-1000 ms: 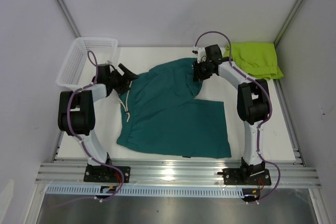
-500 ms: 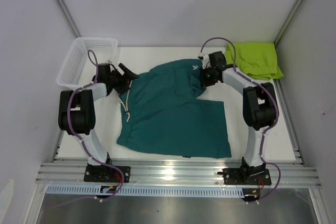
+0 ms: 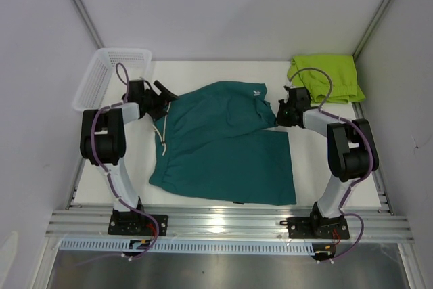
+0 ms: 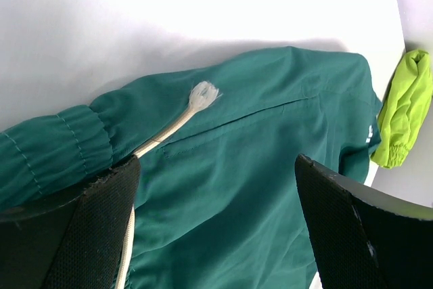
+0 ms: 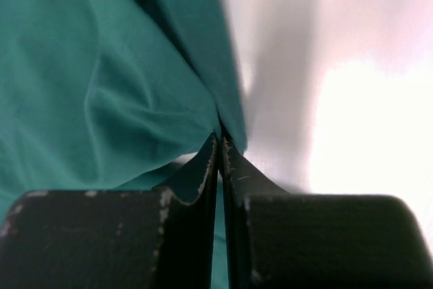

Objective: Fold and stack the shorts
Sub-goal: Flatten the shorts out

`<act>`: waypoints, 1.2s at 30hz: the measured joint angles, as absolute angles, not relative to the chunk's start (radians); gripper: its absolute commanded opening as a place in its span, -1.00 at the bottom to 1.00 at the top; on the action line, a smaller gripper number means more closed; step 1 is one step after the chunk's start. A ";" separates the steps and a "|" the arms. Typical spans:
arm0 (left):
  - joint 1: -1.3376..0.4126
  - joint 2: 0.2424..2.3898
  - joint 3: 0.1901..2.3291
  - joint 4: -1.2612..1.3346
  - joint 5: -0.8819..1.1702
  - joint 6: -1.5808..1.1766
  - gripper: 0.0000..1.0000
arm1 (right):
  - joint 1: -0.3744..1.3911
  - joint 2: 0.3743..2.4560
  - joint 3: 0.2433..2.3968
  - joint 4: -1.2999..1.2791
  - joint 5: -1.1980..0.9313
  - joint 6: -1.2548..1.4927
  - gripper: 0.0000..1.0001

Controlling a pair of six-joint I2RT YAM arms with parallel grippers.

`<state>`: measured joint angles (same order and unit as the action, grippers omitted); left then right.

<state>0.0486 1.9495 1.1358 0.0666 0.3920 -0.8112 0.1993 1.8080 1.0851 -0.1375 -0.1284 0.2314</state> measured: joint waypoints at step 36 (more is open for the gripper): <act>0.053 2.002 1.207 0.057 0.396 -0.785 0.97 | 0.117 1.870 1.323 0.023 -0.332 0.319 0.13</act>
<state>0.0528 2.0022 1.2072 0.0570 0.3958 -0.7853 0.1169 1.8698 1.3231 0.0227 -0.3321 0.3187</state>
